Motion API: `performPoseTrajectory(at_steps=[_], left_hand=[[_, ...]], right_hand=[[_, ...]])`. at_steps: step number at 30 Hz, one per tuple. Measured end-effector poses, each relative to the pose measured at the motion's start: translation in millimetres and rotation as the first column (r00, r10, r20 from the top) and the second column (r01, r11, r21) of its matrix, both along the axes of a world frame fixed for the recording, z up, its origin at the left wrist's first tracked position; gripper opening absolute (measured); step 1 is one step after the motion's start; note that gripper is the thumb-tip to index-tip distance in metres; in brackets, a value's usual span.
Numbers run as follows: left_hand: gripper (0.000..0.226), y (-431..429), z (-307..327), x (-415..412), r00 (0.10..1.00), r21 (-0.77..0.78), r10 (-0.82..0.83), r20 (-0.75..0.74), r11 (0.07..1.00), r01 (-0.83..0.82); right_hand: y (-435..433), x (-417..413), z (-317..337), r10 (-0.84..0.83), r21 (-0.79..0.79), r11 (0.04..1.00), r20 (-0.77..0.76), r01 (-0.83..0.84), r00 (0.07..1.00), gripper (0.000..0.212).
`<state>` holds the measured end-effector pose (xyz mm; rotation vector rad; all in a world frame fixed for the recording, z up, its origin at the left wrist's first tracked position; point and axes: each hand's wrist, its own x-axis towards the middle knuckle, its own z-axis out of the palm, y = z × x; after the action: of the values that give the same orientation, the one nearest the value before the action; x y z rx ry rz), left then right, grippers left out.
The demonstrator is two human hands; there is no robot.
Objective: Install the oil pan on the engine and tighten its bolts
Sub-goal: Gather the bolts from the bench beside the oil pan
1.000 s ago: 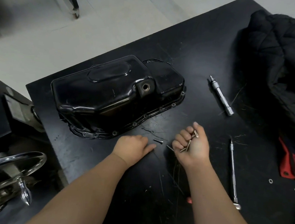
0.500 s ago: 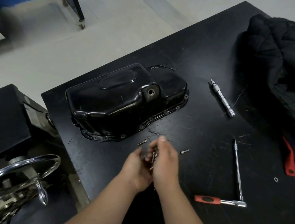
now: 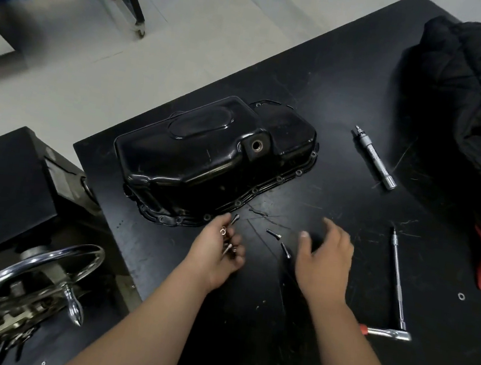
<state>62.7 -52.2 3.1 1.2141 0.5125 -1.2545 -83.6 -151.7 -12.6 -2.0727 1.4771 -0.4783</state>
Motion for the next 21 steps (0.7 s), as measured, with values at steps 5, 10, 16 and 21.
performPoseTrajectory(at_steps=[5, 10, 16, 21], left_hand=[[0.049, 18, -20, 14, 0.504, 0.509, -0.541, 0.674, 0.834, 0.214], [0.038, 24, -28, 17, -0.079, 0.765, -0.762, 0.643, 0.634, 0.108], [0.037, 3, -36, 25, -0.285, 0.895, -0.851, 0.441, 0.443, 0.061], [0.029, -9, -44, 26, -0.461, 0.937, -0.83, 0.313, 0.35, 0.005]], right_hand=[[14, 15, -32, 0.342, -0.02, 0.929, -0.335, -0.369, 0.878, 0.052], [10, 38, -37, 0.474, -0.116, 0.837, -0.335, -0.535, 0.814, 0.021], [8, 37, -34, 0.551, -0.289, 0.716, -0.324, -0.635, 0.769, 0.013], [3, 36, -35, 0.522, -0.218, 0.783, -0.281, -0.583, 0.805, 0.008]])
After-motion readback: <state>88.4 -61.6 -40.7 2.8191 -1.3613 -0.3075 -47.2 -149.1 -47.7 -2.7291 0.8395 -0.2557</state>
